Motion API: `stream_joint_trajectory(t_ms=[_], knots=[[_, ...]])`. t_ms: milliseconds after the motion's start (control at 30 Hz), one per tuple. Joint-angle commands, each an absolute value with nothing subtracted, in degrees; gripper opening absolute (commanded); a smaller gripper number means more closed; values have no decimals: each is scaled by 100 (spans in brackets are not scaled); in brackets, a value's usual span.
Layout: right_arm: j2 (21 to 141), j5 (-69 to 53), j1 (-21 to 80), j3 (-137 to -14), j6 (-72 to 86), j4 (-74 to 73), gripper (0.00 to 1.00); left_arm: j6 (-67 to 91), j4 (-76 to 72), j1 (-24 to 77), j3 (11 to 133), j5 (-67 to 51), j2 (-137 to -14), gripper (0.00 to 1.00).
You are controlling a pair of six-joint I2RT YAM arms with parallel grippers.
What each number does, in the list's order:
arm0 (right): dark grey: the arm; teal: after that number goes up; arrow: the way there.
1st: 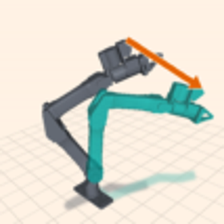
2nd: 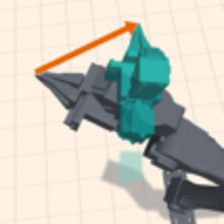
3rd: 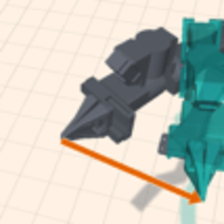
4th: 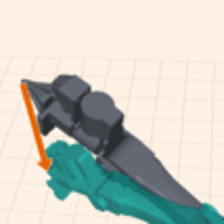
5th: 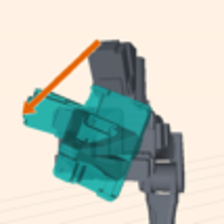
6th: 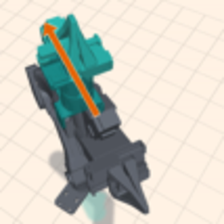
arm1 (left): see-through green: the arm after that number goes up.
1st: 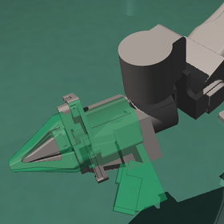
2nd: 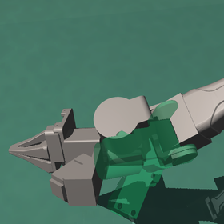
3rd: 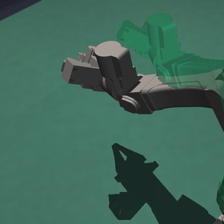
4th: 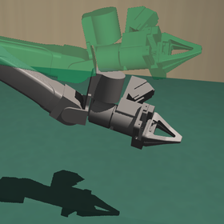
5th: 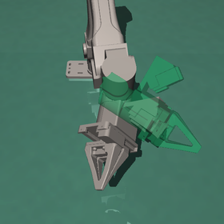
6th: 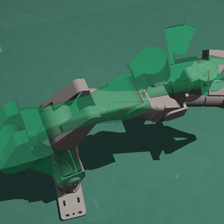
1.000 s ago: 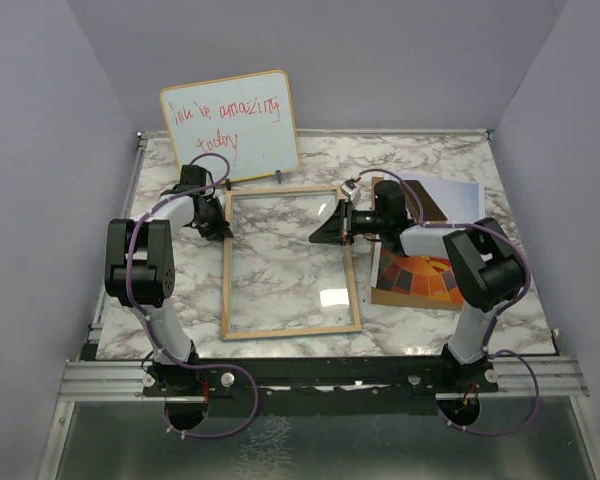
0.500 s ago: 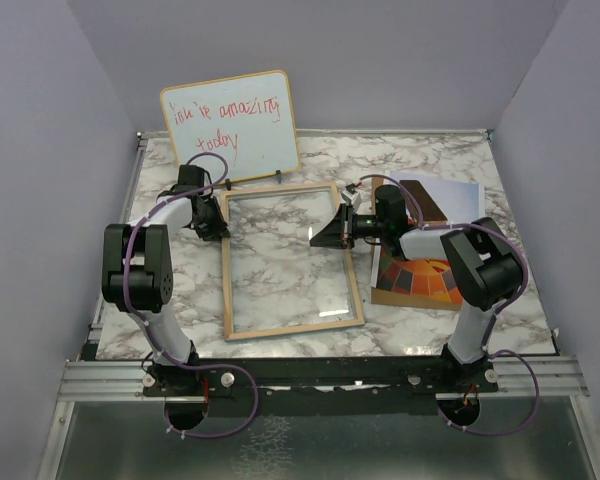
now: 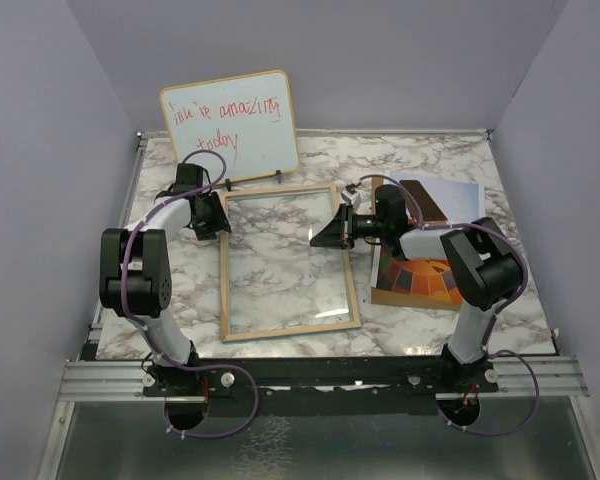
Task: Put the photo into the frame
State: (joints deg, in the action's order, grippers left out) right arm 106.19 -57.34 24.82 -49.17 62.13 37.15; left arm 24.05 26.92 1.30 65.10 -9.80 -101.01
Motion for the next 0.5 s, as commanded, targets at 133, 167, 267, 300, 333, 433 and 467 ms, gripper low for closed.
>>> stream_joint_trajectory(t_ms=[133,167,267,300,333,433,467], knots=[[10566,-6150,2540,-5093,6442,3910,4,2338,2711,123,6559,-587,-9766,32],[10586,-6156,2540,-5119,6442,3896,4,2338,2720,123,6553,-567,-9786,30],[10652,-6213,2540,-5165,6504,3943,4,2338,2754,123,6535,-514,-9895,28],[10667,-6227,2540,-5191,6512,3948,4,2339,2759,123,6526,-500,-9929,28],[10690,-6242,2544,-5206,6514,3934,4,2338,2760,123,6522,-493,-9958,28],[10733,-6224,2549,-5252,6470,3844,4,2323,2760,123,6521,-505,-10054,28],[10758,-6223,2557,-5265,6449,3804,4,2321,2760,123,6521,-515,-10081,28]])
